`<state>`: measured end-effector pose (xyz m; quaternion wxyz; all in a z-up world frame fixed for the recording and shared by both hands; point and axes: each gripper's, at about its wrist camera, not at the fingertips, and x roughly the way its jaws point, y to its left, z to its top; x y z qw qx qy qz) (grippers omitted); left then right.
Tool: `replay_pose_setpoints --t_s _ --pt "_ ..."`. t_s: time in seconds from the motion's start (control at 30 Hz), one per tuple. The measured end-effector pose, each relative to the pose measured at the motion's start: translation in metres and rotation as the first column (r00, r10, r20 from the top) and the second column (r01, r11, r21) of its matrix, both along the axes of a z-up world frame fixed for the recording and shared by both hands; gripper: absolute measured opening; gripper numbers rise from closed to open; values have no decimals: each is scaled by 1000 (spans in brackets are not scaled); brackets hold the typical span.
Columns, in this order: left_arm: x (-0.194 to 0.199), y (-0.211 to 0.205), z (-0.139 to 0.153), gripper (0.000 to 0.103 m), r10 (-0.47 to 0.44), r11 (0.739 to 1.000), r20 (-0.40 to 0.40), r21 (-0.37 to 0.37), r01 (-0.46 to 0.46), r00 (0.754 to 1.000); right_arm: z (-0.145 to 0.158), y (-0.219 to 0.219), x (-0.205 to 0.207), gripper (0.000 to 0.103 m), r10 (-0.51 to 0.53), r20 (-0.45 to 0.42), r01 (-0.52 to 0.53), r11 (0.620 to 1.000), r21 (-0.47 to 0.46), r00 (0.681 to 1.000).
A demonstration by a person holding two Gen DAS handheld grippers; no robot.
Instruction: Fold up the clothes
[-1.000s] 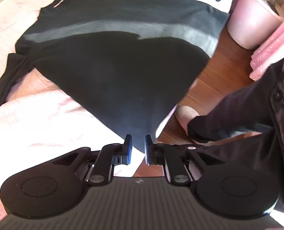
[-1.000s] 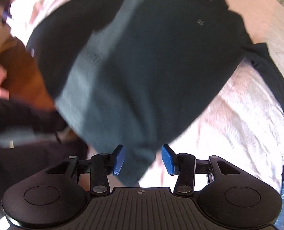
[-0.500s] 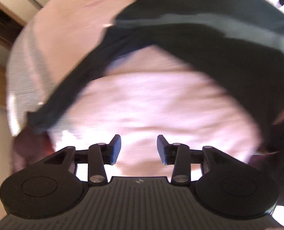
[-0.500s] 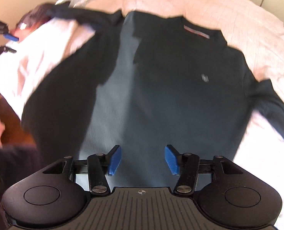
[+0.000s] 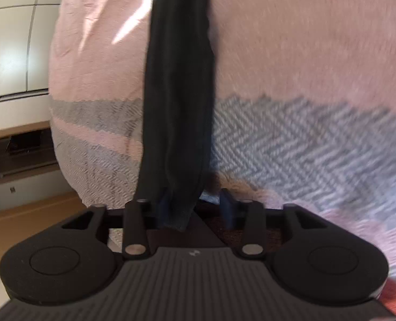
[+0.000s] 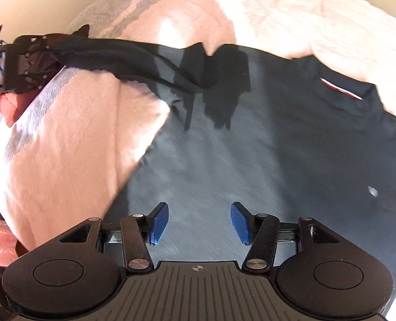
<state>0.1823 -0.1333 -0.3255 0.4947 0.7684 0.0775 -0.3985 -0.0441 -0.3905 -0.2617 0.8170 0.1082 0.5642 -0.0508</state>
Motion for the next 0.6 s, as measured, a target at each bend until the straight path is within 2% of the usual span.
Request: replay_pose_setpoints --t_s 0.03,0.07,0.17,0.23,0.3,0.4,0.5,0.6 --pt "5 1 2 6 6 1000 -8 -6 -6 1000 -2 2 8 55 10 -9 -10 1000 -6 1000" --pt "9 2 4 6 12 1000 -15 -12 -12 1000 -2 4 14 55 17 -13 -17 1000 -14 1000" --pt "8 12 42 5 67 995 -24 -65 -69 997 0 6 28 55 22 -18 -23 999 -31 1000" --pt "2 19 54 5 113 992 -48 -41 -115 992 3 4 31 55 -10 -14 10 1000 -27 1000" --pt "-6 24 49 5 133 991 -73 -5 -134 988 2 -1 33 55 -64 -12 64 998 -10 998" --pt "-7 27 26 8 143 988 -50 59 -140 989 2 -9 26 55 -142 -10 142 989 31 990" --pt "-8 30 28 10 154 986 -38 69 -151 987 10 -16 14 55 -171 -7 171 985 16 985" --pt "-3 34 41 24 199 978 -33 72 -196 979 21 -31 -11 55 -244 -9 244 970 -18 970"
